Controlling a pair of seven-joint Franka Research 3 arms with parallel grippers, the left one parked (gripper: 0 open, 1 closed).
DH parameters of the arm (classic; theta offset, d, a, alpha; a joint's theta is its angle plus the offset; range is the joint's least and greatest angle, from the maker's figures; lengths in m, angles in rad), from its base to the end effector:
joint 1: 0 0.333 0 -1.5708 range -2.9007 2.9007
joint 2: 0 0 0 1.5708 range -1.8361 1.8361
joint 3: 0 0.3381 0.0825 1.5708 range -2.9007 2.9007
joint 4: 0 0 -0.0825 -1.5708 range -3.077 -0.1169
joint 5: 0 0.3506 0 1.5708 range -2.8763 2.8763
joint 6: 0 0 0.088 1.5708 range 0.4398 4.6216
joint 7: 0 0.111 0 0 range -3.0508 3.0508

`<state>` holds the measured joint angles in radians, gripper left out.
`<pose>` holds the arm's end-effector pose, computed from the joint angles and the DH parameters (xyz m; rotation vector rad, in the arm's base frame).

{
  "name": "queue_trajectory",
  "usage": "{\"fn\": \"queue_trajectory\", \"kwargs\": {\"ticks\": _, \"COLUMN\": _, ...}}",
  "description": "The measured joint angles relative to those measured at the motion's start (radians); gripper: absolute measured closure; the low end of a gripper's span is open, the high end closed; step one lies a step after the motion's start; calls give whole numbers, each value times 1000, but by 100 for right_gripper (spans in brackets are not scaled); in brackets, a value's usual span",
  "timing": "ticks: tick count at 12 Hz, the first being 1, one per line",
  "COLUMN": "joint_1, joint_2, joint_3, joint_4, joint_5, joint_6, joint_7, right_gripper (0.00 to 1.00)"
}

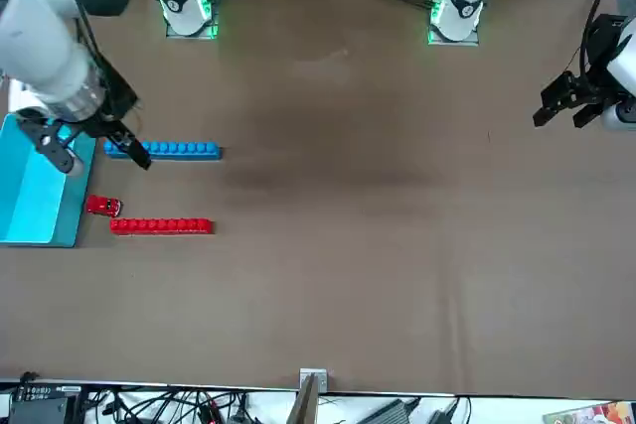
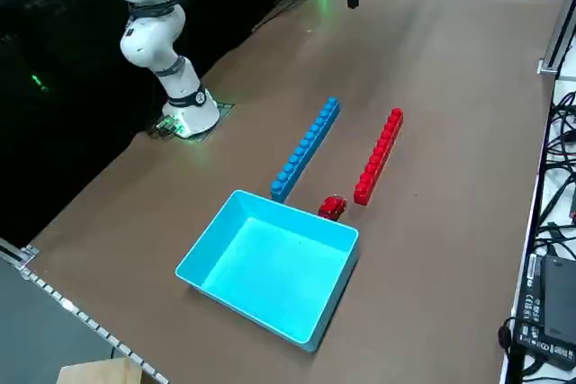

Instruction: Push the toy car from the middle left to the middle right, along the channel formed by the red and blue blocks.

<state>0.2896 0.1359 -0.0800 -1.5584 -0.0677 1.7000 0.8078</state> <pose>0.5624 0.1160 0.5855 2.9434 -0.8926 0.0666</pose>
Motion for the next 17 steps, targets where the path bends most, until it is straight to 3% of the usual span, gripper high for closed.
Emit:
{"fn": "queue_trajectory", "kwargs": {"ticks": 7, "joint_1": -125, "joint_2": -44, "joint_3": 0, "joint_4": -1, "joint_5": 6, "joint_6": -36, "joint_7": -476, "right_gripper": 0}}
{"fn": "queue_trajectory", "kwargs": {"ticks": 9, "joint_1": -196, "joint_2": -67, "joint_3": 0, "joint_4": -1, "joint_5": 41, "joint_6": -65, "joint_7": -653, "right_gripper": 0}}
{"fn": "queue_trajectory", "kwargs": {"ticks": 14, "joint_1": -209, "joint_2": -99, "joint_3": 18, "joint_4": -1, "joint_5": 47, "joint_6": -67, "joint_7": -692, "right_gripper": 0}}
{"fn": "queue_trajectory", "kwargs": {"ticks": 17, "joint_1": -209, "joint_2": -155, "joint_3": 25, "joint_4": -30, "joint_5": 47, "joint_6": -125, "joint_7": -735, "right_gripper": 0}}
